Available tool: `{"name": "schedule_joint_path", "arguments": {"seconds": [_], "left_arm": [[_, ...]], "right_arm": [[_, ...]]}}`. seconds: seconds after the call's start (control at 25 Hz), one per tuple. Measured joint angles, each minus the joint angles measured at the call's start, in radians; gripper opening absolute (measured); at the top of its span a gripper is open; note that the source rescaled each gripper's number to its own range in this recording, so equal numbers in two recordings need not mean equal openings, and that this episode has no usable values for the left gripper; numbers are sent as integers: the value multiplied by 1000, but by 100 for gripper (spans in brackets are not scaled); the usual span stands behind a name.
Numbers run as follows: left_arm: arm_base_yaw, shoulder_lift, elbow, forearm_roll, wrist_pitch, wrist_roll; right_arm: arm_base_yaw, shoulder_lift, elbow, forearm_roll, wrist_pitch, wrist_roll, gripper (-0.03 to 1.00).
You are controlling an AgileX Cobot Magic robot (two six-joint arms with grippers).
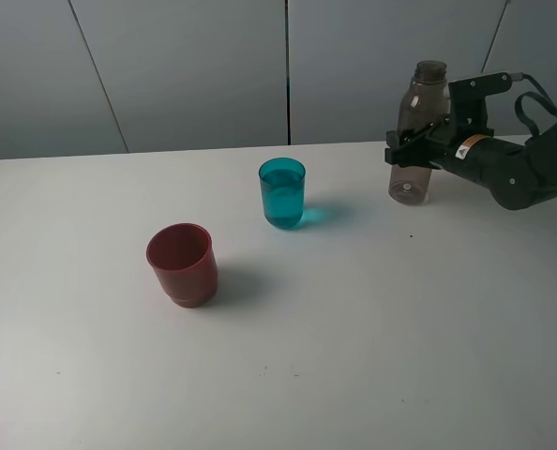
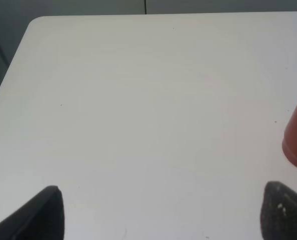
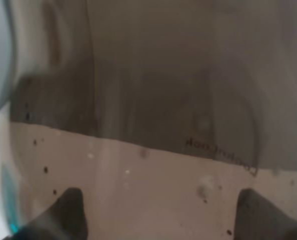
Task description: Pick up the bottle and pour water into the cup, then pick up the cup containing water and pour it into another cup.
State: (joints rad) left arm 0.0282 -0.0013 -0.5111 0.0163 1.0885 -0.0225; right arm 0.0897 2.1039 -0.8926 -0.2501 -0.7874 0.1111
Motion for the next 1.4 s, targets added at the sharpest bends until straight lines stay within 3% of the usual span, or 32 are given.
{"name": "schedule_joint_path", "arguments": {"seconds": [0.08, 0.16, 0.28, 0.44, 0.48, 0.88, 1.12, 1.4], "left_arm": [[0, 0, 0, 0, 0, 0], [0, 0, 0, 0, 0, 0], [0, 0, 0, 0, 0, 0], [0, 0, 0, 0, 0, 0], [0, 0, 0, 0, 0, 0], [0, 0, 0, 0, 0, 0], [0, 0, 0, 0, 0, 4], [0, 0, 0, 0, 0, 6]], "right_arm": [[0, 0, 0, -2, 0, 0, 1], [0, 0, 0, -9, 0, 2, 10], [0, 0, 0, -28, 8, 12, 40], [0, 0, 0, -54, 12, 36, 89], [0, -4, 0, -54, 21, 40, 95], [0, -139, 138, -54, 83, 45, 99], [0, -239, 257, 2, 89, -41, 99], [0, -345, 391, 34, 96, -59, 99]]}}
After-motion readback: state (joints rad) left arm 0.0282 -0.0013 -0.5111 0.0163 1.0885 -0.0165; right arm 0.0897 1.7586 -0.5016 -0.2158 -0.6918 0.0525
